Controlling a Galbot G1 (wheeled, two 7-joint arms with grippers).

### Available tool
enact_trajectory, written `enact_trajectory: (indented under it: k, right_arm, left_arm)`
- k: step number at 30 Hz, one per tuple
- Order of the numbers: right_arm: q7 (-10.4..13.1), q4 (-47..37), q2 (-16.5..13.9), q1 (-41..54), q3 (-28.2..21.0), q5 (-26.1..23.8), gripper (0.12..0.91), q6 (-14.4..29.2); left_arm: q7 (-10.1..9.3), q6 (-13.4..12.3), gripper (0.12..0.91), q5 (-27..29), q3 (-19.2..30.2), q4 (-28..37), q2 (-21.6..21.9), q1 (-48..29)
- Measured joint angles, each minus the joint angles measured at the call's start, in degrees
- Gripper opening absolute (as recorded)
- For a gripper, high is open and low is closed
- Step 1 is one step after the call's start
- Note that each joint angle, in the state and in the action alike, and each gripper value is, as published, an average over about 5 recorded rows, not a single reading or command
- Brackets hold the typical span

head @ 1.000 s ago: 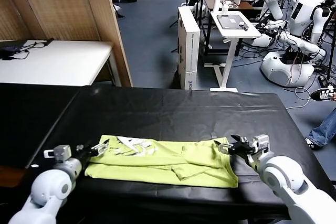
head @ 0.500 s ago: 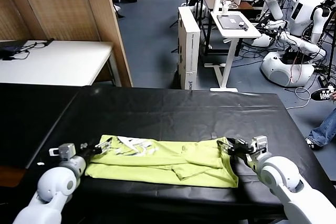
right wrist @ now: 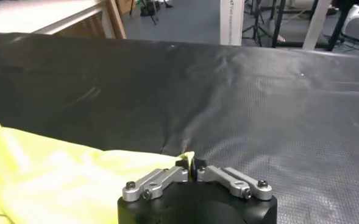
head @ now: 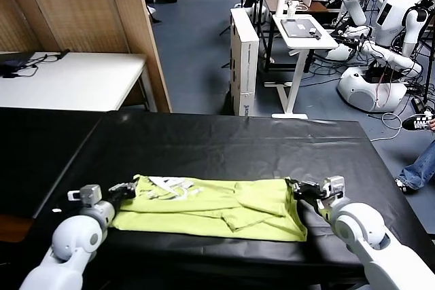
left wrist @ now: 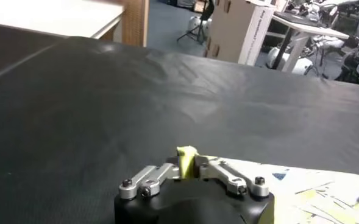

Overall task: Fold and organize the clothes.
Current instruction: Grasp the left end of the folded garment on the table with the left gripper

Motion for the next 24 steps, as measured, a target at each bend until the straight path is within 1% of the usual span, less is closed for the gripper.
enact_trajectory:
  k: [4,6,7,9,10,11,13,14,15,17,18,20,21,22,24]
  right_arm:
    - [-0.07,-0.21,0.33,0.42,-0.31,0.26,0.142,-0.08]
    - [-0.44,-0.11,0.27,0.63,-0.33,0.38,0.177,0.08]
    - [-0.77,0.00,0.18,0.69,-0.27,0.43,0.214,0.29]
    - [-1.65,0.38,-0.15,0.69,-0.01,0.54,0.323,0.94]
    - [-2.14,0.63,-0.36,0.62,0.18,0.61,0.380,1.35]
    - [-2.64,0.92,-0.60,0.49,0.39,0.68,0.455,1.81]
    - [-3.48,1.57,-1.08,0.12,0.85,0.80,0.569,2.69]
    - [-3.82,1.96,-1.35,-0.15,1.10,0.85,0.645,3.20]
    - [-4.07,2.38,-1.66,-0.46,1.38,0.92,0.701,3.71]
    - [-4.49,3.37,-2.40,-1.20,2.03,1.11,0.805,4.67]
    - [-4.73,3.96,-2.88,-1.64,2.41,1.27,0.844,5.17]
    - [-5.31,5.22,-4.05,-2.68,3.31,1.78,0.886,6.07]
    - [-5.66,5.93,-4.73,-3.36,3.91,2.15,0.893,6.63]
    - [-5.96,6.64,-5.43,-4.12,4.64,2.53,0.901,7.24]
    - [-6.27,8.17,-6.61,-5.99,6.49,3.24,0.905,8.85]
  left_arm:
    - [-0.13,-0.35,0.152,-0.10,-0.65,0.41,0.28,-0.04]
    - [-0.15,-0.49,0.152,-0.31,-0.81,0.51,0.44,0.01]
    - [-0.15,-0.54,0.152,-0.41,-0.84,0.51,0.48,0.05]
    - [-0.16,-0.60,0.163,-0.57,-0.85,0.44,0.46,0.10]
    - [-0.16,-0.59,0.174,-0.59,-0.84,0.40,0.40,0.08]
    - [-0.16,-0.58,0.204,-0.59,-0.82,0.37,0.33,0.02]
    - [-0.17,-0.57,0.303,-0.56,-0.77,0.32,0.26,-0.19]
    - [-0.18,-0.56,0.359,-0.55,-0.76,0.30,0.28,-0.33]
    - [-0.20,-0.55,0.435,-0.57,-0.77,0.27,0.38,-0.46]
    - [-0.24,-0.54,0.549,-0.75,-0.96,0.16,0.75,-0.62]
    - [-0.26,-0.53,0.625,-0.97,-1.12,0.10,1.01,-0.62]
    - [-0.28,-0.42,0.736,-1.93,-1.59,-0.11,1.65,-0.42]
    - [-0.27,-0.28,0.796,-2.70,-1.86,-0.26,2.05,-0.22]
    - [-0.24,-0.01,0.838,-3.72,-2.18,-0.48,2.55,0.05]
    - [-0.22,1.03,0.888,-6.48,-2.96,-1.23,3.91,0.92]
